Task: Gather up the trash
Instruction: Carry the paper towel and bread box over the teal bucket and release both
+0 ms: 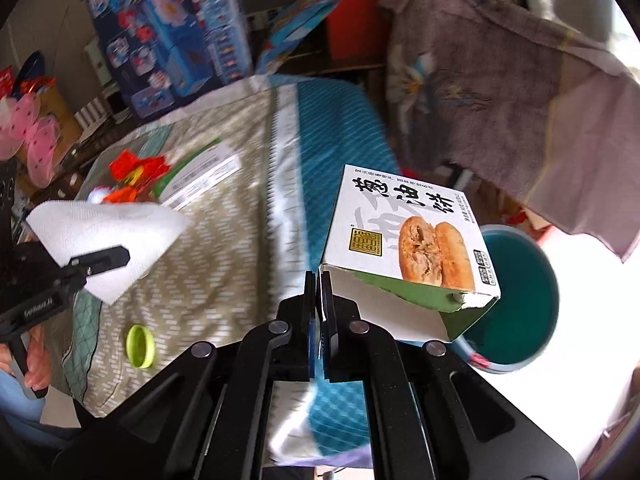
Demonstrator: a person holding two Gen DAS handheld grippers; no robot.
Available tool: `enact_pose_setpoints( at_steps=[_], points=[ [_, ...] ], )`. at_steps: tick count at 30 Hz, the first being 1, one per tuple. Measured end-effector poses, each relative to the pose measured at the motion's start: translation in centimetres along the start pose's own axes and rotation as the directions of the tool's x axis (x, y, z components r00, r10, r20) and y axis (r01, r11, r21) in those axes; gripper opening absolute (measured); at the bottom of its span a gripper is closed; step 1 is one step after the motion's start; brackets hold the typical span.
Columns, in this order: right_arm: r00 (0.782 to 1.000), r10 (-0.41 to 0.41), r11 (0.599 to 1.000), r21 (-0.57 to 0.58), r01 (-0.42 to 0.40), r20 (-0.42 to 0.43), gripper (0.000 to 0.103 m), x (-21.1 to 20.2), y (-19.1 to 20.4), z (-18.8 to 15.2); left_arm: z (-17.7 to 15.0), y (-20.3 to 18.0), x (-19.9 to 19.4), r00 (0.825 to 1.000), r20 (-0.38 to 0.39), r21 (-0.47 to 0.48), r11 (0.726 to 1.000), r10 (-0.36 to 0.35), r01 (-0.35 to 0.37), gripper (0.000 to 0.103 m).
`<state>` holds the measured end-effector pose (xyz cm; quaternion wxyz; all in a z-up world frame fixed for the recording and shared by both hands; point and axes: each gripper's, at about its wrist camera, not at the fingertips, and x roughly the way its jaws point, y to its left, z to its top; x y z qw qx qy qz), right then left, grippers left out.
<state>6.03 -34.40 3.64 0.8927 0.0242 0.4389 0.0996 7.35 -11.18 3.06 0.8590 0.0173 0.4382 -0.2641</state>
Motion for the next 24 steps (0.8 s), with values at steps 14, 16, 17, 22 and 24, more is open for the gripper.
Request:
enact_pose_setpoints(
  at_steps=[14,16,17,22,24],
  points=[
    [0.993,-0.103,0.975,0.192,0.113,-0.062,0.003,-0.6,-16.0,-2.0,6.4,-14.9,12.5,0.969,-0.151,0.237,0.945,-0.193,0.225,0.001],
    [0.993,-0.098,0.972,0.208,0.110,-0.067,0.003,-0.3,-17.5,-2.1,6.5,-16.6,14.4,0.962,-0.182,0.249,0.937,-0.204,0.246,0.001],
    [0.993,-0.096,0.971,0.214,0.109,-0.069,0.003,0.0,-18.3,-2.1,6.6,-17.6,15.7,0.957,-0.202,0.256,0.931,-0.210,0.259,0.001],
    [0.993,-0.067,0.963,0.256,0.089,-0.094,0.003,1.2,-21.2,-2.4,7.2,-21.2,21.4,0.931,-0.287,0.263,0.916,-0.225,0.303,0.001],
    [0.993,-0.052,0.958,0.274,0.081,-0.109,0.003,1.7,-22.3,-2.6,7.3,-22.1,22.9,0.922,-0.309,0.258,0.912,-0.233,0.317,0.001]
  ],
)
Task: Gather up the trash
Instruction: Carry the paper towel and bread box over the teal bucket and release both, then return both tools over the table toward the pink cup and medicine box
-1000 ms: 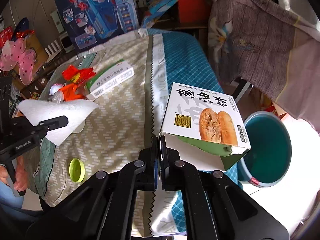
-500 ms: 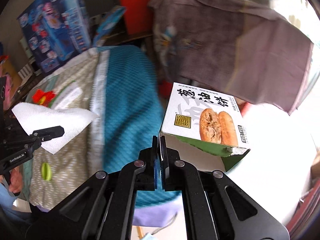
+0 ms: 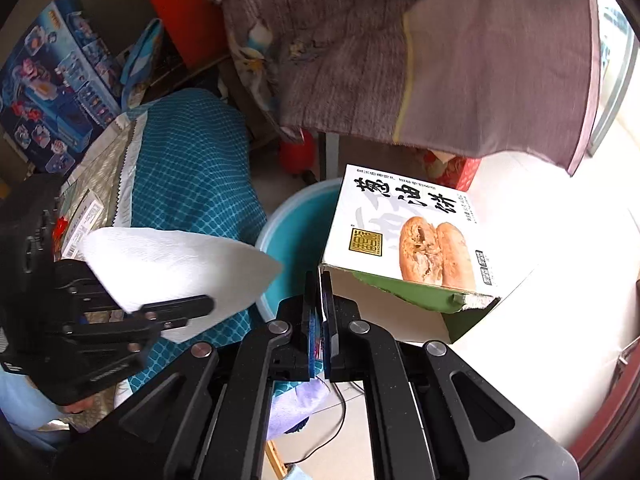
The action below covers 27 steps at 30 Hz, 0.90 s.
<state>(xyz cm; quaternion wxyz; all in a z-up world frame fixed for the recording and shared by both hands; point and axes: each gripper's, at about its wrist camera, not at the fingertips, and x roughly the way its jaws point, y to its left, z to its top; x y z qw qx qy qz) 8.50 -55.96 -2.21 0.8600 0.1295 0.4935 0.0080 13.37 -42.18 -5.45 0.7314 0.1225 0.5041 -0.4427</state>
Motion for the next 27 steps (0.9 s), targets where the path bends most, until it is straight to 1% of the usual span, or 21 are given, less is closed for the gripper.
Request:
enact_pose_setpoints(
  at_steps=[2,5,6,7,8,9,10,12,14,16,17,19,20,21,22,23,25,27],
  points=[
    [1.000,0.006,1.000,0.010,-0.006,-0.021,0.003,0.6,-0.7,0.1,0.7,-0.1,1.6,1.000,-0.020,-0.003,1.000,-0.012,0.012,0.002],
    [0.999,0.008,1.000,0.011,-0.007,-0.046,0.003,1.4,-1.3,0.8,1.5,0.4,3.5,0.998,-0.058,-0.022,1.000,-0.015,0.014,0.005],
    [0.999,0.010,1.000,0.010,-0.009,-0.053,0.003,1.7,-1.5,1.1,1.6,0.6,3.8,0.998,-0.067,-0.031,0.999,-0.012,0.010,0.013],
    [0.998,0.011,1.000,0.007,-0.010,-0.056,0.003,1.8,-1.6,1.4,1.6,1.0,4.0,0.998,-0.070,-0.040,0.999,0.000,-0.003,0.030],
    [0.998,0.015,1.000,0.004,-0.014,-0.062,0.003,2.1,-1.7,1.7,1.6,1.5,4.2,0.997,-0.071,-0.050,0.998,0.020,-0.023,0.054],
    [0.998,0.019,1.000,0.002,-0.019,-0.066,0.003,2.3,-1.6,2.0,1.6,1.8,4.2,0.997,-0.066,-0.055,0.998,0.032,-0.036,0.063],
    [0.997,0.022,1.000,-0.001,-0.023,-0.070,0.003,2.6,-1.6,2.3,1.6,2.1,4.1,0.997,-0.052,-0.058,0.997,0.054,-0.057,0.069],
    [0.997,0.033,0.999,-0.006,-0.034,-0.077,0.003,3.0,-1.5,2.7,1.6,2.5,3.6,0.996,-0.046,-0.063,0.995,0.073,-0.075,0.071],
    [0.995,0.048,0.999,-0.008,-0.048,-0.085,0.003,3.6,-1.4,3.0,1.2,3.0,2.7,0.996,-0.046,-0.077,0.993,0.080,-0.084,0.080],
    [0.994,0.053,0.998,-0.014,-0.054,-0.095,0.003,4.1,-1.2,3.0,0.6,3.7,1.8,0.994,-0.029,-0.096,0.990,0.104,-0.106,0.088],
    [0.993,0.058,0.998,-0.016,-0.060,-0.104,0.003,4.5,-0.9,3.0,0.4,3.9,1.4,0.994,-0.023,-0.105,0.988,0.108,-0.110,0.090],
    [0.990,0.064,0.998,-0.022,-0.067,-0.122,0.004,5.1,-0.5,3.0,-0.2,4.5,0.5,0.994,-0.016,-0.125,0.986,0.110,-0.111,0.091],
    [0.989,0.069,0.997,-0.021,-0.072,-0.133,0.008,5.4,-0.2,3.0,-0.5,4.6,0.1,0.994,-0.012,-0.132,0.985,0.111,-0.111,0.092],
    [0.987,0.072,0.997,-0.020,-0.076,-0.141,0.009,5.6,0.0,3.0,-0.8,4.7,-0.2,0.994,-0.007,-0.136,0.984,0.113,-0.113,0.092],
    [0.986,0.073,0.997,-0.014,-0.076,-0.149,0.014,5.8,0.1,3.0,-1.1,4.9,-0.6,0.993,-0.005,-0.140,0.983,0.120,-0.120,0.093],
    [0.986,0.072,0.997,-0.012,-0.074,-0.149,0.028,5.9,0.2,3.1,-1.2,4.8,-0.9,0.992,-0.003,-0.141,0.982,0.127,-0.126,0.094],
    [0.989,0.054,0.998,-0.021,-0.057,-0.137,0.044,5.6,0.4,3.0,-1.6,4.9,-1.3,0.990,0.002,-0.141,0.980,0.139,-0.137,0.094],
    [0.990,0.044,0.999,-0.025,-0.048,-0.135,0.045,5.5,0.8,3.0,-2.0,5.0,-1.8,0.988,0.007,-0.139,0.978,0.155,-0.153,0.094]
  ],
)
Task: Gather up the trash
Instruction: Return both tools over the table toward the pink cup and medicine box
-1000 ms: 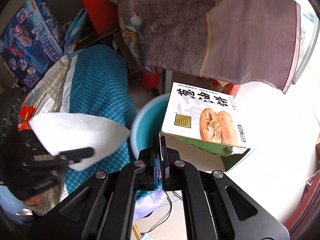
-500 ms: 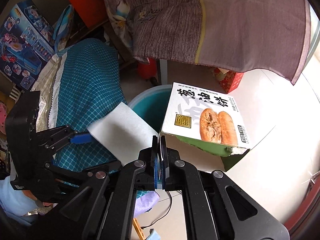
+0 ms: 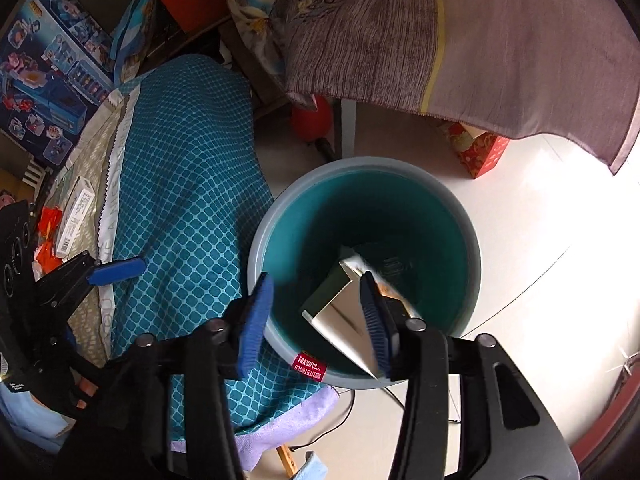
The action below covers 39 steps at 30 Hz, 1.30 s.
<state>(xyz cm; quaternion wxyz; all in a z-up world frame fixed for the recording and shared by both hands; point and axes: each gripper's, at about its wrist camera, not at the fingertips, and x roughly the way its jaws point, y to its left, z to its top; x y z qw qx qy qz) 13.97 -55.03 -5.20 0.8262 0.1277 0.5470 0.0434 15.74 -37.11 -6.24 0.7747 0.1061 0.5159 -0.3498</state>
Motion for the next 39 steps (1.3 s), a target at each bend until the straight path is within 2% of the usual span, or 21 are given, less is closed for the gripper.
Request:
enact_pose_setpoints(
  at_steps=[4,8,19,23,29,33,39],
  points=[
    [1.000,-0.031,1.000,0.003,0.031,-0.002,0.072,-0.4,0.9,-0.3,-0.8,0.3,-1.2,1.000,0.011,0.002,1.000,0.003,-0.003,0.094],
    [0.998,-0.064,0.998,-0.015,0.063,-0.007,0.079,-1.2,2.7,-1.0,-2.0,1.0,-3.2,0.999,0.046,-0.009,1.000,0.000,0.000,0.096],
    [0.990,-0.135,0.989,-0.063,0.138,0.037,0.084,-4.0,9.1,-3.8,-6.9,3.6,-8.4,0.992,0.122,-0.023,1.000,0.022,-0.019,0.098],
    [0.989,-0.137,0.985,-0.099,0.143,0.061,0.086,-4.8,12.3,-4.6,-9.0,5.3,-11.0,0.987,0.155,-0.050,0.998,0.036,-0.029,0.098],
    [0.994,-0.099,0.979,-0.175,0.105,0.045,0.087,-3.8,17.9,-5.4,-13.4,8.8,-14.9,0.977,0.191,-0.123,0.990,0.097,-0.074,0.099],
    [0.997,-0.068,0.969,-0.234,0.073,0.029,0.087,-2.7,22.1,-5.5,-16.3,11.5,-17.3,0.967,0.199,-0.195,0.973,0.161,-0.122,0.099],
    [0.999,-0.037,0.936,-0.350,0.035,0.001,0.087,-1.2,28.6,-5.7,-20.8,16.1,-21.2,0.945,0.210,-0.312,0.933,0.251,-0.179,0.099]
  ],
)
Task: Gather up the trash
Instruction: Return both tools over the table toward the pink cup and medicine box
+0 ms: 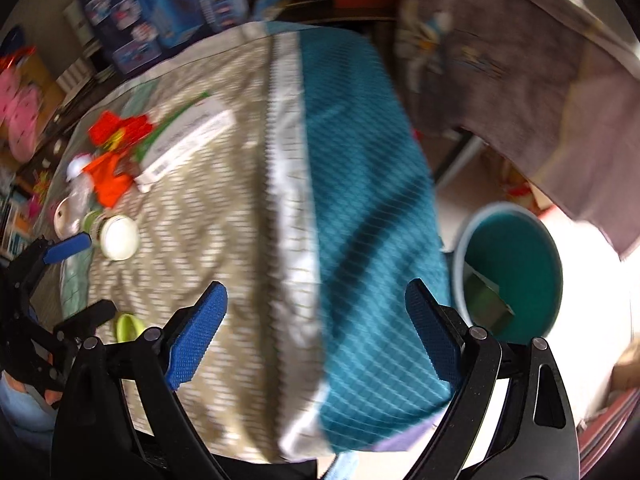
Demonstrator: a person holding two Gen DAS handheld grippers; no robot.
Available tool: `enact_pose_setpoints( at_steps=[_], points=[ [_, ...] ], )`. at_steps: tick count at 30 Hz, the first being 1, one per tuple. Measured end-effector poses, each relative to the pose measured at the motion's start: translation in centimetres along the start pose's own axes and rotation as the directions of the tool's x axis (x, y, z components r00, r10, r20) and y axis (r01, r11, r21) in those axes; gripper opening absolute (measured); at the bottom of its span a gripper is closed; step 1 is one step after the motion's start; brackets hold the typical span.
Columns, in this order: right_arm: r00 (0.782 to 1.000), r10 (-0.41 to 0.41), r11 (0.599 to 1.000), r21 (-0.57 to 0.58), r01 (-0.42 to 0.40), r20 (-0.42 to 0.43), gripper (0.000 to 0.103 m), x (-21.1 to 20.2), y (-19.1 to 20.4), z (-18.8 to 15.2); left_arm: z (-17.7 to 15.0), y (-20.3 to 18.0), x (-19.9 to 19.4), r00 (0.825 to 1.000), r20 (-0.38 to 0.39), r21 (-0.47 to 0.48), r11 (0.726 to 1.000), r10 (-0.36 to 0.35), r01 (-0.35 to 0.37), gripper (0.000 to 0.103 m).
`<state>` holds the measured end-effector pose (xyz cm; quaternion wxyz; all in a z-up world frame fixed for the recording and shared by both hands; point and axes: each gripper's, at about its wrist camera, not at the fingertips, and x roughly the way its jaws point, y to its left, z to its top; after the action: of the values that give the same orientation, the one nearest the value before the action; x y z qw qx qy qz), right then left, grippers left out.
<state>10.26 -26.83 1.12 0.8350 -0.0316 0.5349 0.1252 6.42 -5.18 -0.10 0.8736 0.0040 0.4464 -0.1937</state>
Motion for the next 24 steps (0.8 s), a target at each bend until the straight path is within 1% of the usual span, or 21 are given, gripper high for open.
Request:
enact_pose_setpoints(
  at_steps=[4,6,9,12,13,15,19,22,24],
  points=[
    [1.000,0.010,0.994,-0.107,-0.012,-0.023,0.087,0.9,4.2,1.1,-1.3,4.3,-2.0,0.998,0.011,-0.068,0.996,0.060,-0.060,0.099],
    [0.999,0.011,0.987,-0.161,-0.017,-0.035,0.087,1.4,6.3,1.7,-2.0,5.9,-2.9,0.995,0.016,-0.089,0.992,0.094,-0.093,0.099],
    [0.999,0.007,0.978,-0.209,-0.017,-0.046,0.087,2.2,8.4,2.5,-2.8,8.5,-4.0,0.990,0.018,-0.127,0.983,0.139,-0.136,0.099],
    [0.998,0.021,0.973,-0.230,-0.033,-0.055,0.087,2.7,9.9,3.0,-3.7,10.9,-4.7,0.985,0.016,-0.162,0.972,0.174,-0.169,0.099],
    [0.998,0.027,0.968,-0.247,-0.041,-0.060,0.087,2.9,10.6,3.1,-4.1,11.9,-4.8,0.982,0.004,-0.176,0.967,0.188,-0.185,0.099],
    [0.997,0.024,0.960,-0.278,-0.041,-0.067,0.087,3.3,11.6,3.2,-4.7,13.1,-5.0,0.980,-0.013,-0.194,0.961,0.200,-0.199,0.099],
    [0.996,0.018,0.946,-0.321,-0.045,-0.088,0.087,4.2,13.1,3.6,-5.4,15.5,-5.9,0.974,-0.016,-0.244,0.944,0.227,-0.224,0.099],
    [0.996,0.008,0.943,-0.332,-0.038,-0.093,0.087,4.8,13.7,4.1,-5.6,17.3,-6.2,0.963,-0.022,-0.294,0.919,0.269,-0.263,0.099],
    [0.995,0.014,0.944,-0.326,-0.045,-0.098,0.087,5.2,14.0,4.4,-5.6,18.0,-5.9,0.959,-0.033,-0.324,0.905,0.280,-0.275,0.099]
  ],
)
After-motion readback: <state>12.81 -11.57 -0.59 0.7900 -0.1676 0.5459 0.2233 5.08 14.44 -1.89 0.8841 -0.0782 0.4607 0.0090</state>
